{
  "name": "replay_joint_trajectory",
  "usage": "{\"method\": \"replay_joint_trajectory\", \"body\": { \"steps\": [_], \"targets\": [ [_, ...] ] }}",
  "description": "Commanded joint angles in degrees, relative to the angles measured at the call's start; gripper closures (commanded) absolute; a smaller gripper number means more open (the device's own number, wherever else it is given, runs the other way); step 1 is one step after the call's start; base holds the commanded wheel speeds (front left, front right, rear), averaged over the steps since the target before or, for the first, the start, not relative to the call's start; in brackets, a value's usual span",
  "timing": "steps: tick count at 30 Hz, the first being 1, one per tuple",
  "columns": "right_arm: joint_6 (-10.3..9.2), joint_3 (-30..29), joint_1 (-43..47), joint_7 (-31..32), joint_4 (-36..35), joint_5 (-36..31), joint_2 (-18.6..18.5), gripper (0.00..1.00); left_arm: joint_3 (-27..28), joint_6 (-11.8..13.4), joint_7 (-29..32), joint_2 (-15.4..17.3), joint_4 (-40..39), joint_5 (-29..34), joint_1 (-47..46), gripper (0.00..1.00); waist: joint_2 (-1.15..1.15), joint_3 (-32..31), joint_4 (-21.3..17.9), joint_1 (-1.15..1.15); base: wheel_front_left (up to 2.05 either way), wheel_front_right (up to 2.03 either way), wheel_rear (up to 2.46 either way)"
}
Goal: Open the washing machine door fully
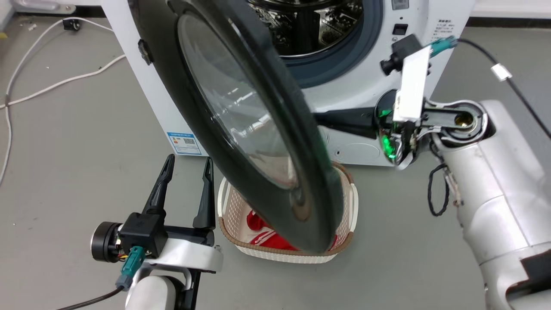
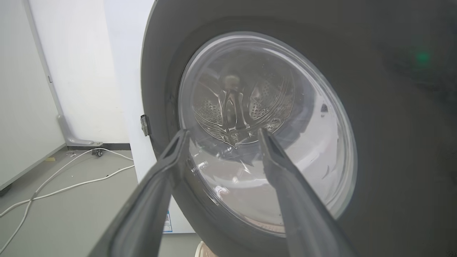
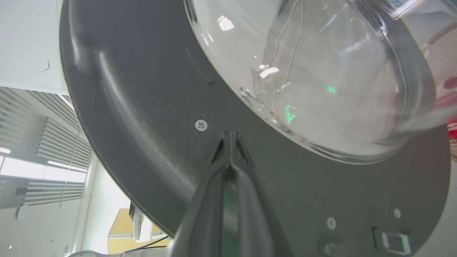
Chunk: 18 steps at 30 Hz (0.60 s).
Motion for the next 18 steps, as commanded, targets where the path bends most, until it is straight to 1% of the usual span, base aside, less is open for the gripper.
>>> {"method": "replay_joint_trajectory", "body": {
  "steps": [1,8,13,16,18],
  "targets": [
    [0.0,0.5,1.5,0.5,-1.1,0.6,0.7,1.0,-0.2,0.2,-0.1,0.0,0.2,-0.3,0.6,0.0,0.0,-0.5,0.4,0.01,0.0,0.0,0.0],
    [0.0,3.5,5.8,-0.3,-5.4,1.4,1.9,1.0,-1.0,0.6,-0.1,0.0,0.7,-1.6,1.2,0.0,0.0,-1.7,0.9,0.01,0.0,0.0,0.0],
    [0.0,5.8,8.1,-1.6,-7.8,2.6,2.0,1.0,-1.3,0.7,-0.1,0.0,1.1,-1.4,1.7,0.0,0.0,-2.2,0.9,0.01,0.0,0.0,0.0],
    [0.0,5.9,9.4,-4.9,-9.7,3.3,2.0,1.0,-1.2,0.8,-0.1,0.0,1.3,-1.2,1.8,0.0,0.0,-2.4,0.9,0.01,0.0,0.0,0.0],
    [0.0,4.6,10.4,-9.8,-11.0,2.6,1.9,1.0,-1.1,0.8,-0.1,0.0,1.2,-0.9,1.9,0.0,0.0,-2.4,0.8,0.01,0.0,0.0,0.0]
  ]
}}
